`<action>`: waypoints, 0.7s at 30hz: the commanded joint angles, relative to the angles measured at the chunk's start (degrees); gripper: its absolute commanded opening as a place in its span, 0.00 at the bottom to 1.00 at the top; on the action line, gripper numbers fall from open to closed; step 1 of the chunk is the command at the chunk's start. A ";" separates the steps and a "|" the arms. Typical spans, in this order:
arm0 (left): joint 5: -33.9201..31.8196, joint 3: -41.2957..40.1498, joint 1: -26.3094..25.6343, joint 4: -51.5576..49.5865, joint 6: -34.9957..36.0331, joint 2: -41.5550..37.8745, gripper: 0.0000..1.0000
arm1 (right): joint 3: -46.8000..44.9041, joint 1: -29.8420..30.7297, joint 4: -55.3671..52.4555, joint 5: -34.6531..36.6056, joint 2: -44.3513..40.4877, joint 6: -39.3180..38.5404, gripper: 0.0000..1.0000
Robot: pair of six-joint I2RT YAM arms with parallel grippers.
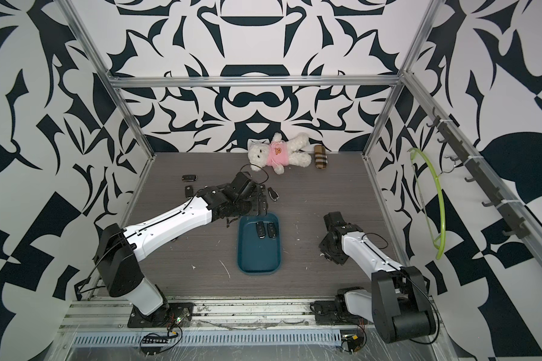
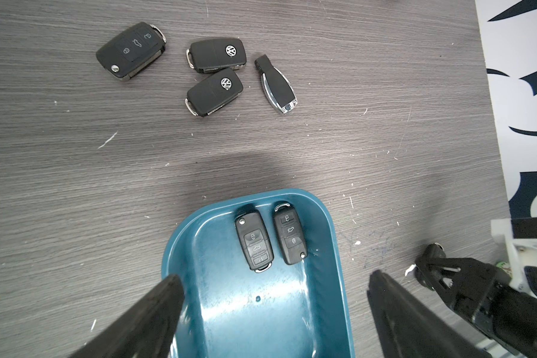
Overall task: Place the car key into the storage box
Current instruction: Pick up the car key from the center of the board.
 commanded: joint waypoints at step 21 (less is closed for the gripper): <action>-6.87 -9.75 4.37 0.21 -4.70 -9.97 0.99 | 24.22 25.36 -7.39 12.38 2.71 -2.29 0.32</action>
